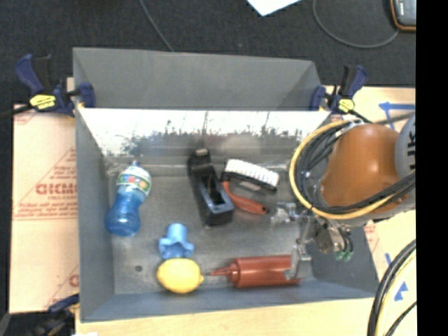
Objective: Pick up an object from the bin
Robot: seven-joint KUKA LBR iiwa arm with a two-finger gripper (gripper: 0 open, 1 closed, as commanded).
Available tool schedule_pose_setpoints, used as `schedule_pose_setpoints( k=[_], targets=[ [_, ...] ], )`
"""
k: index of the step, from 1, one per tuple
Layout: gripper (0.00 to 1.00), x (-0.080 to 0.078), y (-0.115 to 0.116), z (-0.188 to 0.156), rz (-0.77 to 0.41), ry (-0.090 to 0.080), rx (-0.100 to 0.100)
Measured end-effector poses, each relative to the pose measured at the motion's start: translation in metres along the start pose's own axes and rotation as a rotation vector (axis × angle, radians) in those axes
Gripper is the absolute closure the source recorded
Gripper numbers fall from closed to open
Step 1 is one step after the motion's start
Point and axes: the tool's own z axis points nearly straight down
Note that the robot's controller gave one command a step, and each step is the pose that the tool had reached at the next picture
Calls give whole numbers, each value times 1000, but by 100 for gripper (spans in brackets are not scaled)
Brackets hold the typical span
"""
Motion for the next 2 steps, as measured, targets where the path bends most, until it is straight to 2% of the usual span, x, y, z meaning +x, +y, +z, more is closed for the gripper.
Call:
schedule_pose_setpoints(
  k=[1,2],
  targets=[
    [0,0,0,0,0,0,0],
    [0,-16,43,-57,-198,-7,0]
  ],
)
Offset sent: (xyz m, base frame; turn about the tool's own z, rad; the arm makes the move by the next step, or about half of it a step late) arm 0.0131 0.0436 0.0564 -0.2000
